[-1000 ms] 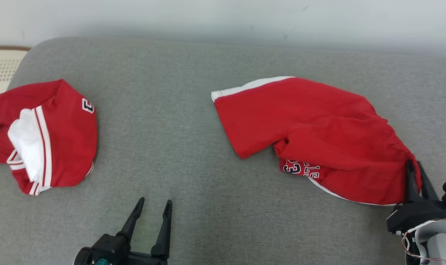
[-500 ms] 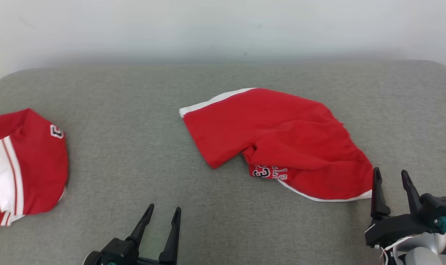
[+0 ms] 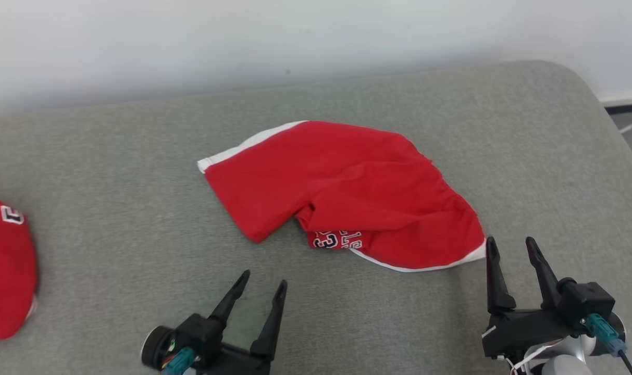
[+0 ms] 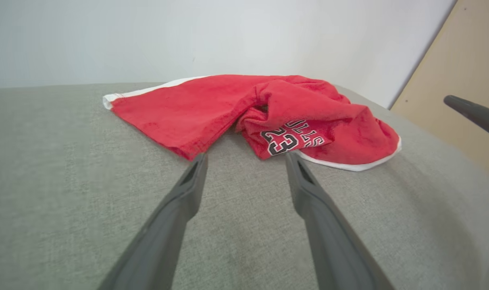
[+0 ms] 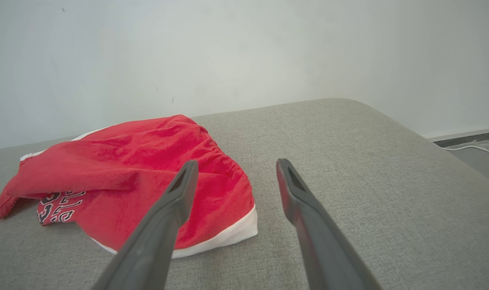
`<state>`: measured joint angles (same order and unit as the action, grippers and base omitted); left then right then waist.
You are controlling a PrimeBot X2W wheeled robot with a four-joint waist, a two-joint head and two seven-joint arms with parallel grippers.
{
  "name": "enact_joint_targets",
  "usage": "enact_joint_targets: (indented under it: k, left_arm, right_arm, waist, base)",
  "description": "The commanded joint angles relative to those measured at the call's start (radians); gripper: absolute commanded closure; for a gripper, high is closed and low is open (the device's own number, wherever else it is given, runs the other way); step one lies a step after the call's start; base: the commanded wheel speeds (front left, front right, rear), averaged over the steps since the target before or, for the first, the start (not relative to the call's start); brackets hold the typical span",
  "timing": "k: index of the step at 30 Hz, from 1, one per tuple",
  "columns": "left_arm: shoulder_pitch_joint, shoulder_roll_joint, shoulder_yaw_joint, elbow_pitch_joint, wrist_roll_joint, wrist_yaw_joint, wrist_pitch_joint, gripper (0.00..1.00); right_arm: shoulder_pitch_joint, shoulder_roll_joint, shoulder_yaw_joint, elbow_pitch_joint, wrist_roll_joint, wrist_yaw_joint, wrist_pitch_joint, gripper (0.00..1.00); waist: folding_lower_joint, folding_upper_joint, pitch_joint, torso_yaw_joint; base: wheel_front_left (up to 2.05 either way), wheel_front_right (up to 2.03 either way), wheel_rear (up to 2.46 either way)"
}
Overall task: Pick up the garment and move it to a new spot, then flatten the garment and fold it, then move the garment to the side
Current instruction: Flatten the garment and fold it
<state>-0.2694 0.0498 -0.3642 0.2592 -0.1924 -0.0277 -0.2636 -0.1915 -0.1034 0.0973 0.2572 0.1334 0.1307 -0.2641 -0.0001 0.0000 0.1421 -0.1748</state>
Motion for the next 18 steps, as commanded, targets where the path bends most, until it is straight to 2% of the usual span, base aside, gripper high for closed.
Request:
enact_joint_targets:
  k: [1, 8, 18]
  left_arm:
    - [-0.024, 0.002, -0.010, 0.018, 0.003, -0.009, -0.001, 0.00]
    - [-0.128, 0.001, -0.066, 0.099, 0.019, -0.038, -0.001, 0.00]
    - [-0.244, 0.001, -0.086, 0.221, 0.023, -0.033, -0.001, 0.00]
  right_arm:
    - [-0.001, 0.002, 0.008, -0.006, 0.010, 0.000, -0.001, 0.00]
    - [-0.030, 0.011, 0.037, -0.021, 0.019, 0.000, 0.000, 0.00]
    - [-0.067, 0.021, 0.059, -0.027, 0.032, 0.000, -0.001, 0.00]
  waist:
    - [0.0001, 0.0000, 0.029, -0.032]
    - [0.0001, 0.0000, 0.085, -0.089]
    - [0.0001, 0.0000, 0.142, -0.139]
  base:
    - [0.00, 0.00, 0.00]
    - [0.00, 0.00, 0.00]
    - [0.00, 0.00, 0.00]
